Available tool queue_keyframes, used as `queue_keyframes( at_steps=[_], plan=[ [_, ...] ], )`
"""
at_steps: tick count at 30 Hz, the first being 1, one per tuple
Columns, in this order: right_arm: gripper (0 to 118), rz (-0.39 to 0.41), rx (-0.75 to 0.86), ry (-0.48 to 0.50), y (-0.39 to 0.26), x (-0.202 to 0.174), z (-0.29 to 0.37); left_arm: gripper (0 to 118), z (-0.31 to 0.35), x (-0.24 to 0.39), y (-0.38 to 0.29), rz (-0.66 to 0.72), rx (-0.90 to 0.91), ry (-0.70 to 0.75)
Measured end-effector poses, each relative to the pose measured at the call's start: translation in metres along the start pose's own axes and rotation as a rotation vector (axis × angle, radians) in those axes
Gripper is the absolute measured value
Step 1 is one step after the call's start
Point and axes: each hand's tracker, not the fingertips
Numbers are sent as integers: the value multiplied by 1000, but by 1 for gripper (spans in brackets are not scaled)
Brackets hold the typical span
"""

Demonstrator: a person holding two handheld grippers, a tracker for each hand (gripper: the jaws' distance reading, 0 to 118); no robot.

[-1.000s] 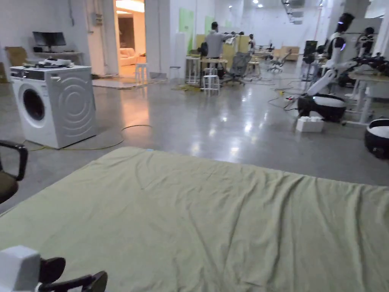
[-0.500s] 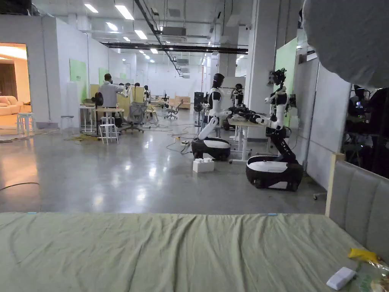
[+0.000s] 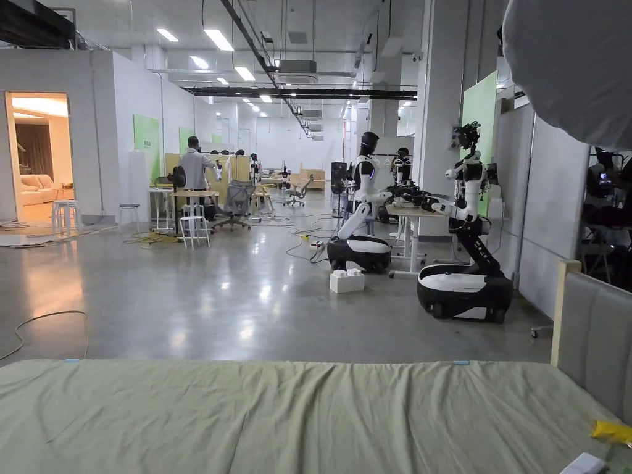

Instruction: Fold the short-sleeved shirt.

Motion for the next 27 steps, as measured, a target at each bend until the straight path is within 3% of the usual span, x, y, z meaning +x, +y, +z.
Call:
queue_keyframes(
  at_steps=[3,11,12,13,14,16,17,19,20,22,25,27],
  plan=[
    [0,-8,1,1,-1,0,1,0,-1,4,2,-56,-2,14],
    [4,-13,-2,13,-1,4,2,2,0,4,-4,-25,-22,-32],
    [15,-14,0,11,-1,5,1,8,-1,4,-3,-24,-24,-27],
    [34,-19,1,8,0,6,0,18,-1,3,-3,-18,-24,-24],
    [63,-26,-1,5,0,8,-2,36,-2,2,-3,-11,-24,-24],
    [90,-58,-23,-7,0,10,-5,68,-4,1,-3,1,-29,-33],
    [94,-56,-10,-14,1,11,-6,81,-5,2,-3,2,-28,-32],
    [95,-72,-1,-9,1,14,-4,85,-3,3,-4,-7,7,-25],
    [96,-82,-1,-7,2,15,-4,101,-3,3,-2,-6,11,-29],
    [99,-98,-7,2,1,18,-4,117,-3,3,0,1,15,-34],
    [118,-92,-10,28,1,16,-4,118,-3,3,-1,1,14,-27],
    [118,-63,26,58,0,11,0,118,-3,6,-4,-29,12,-17]
  ],
)
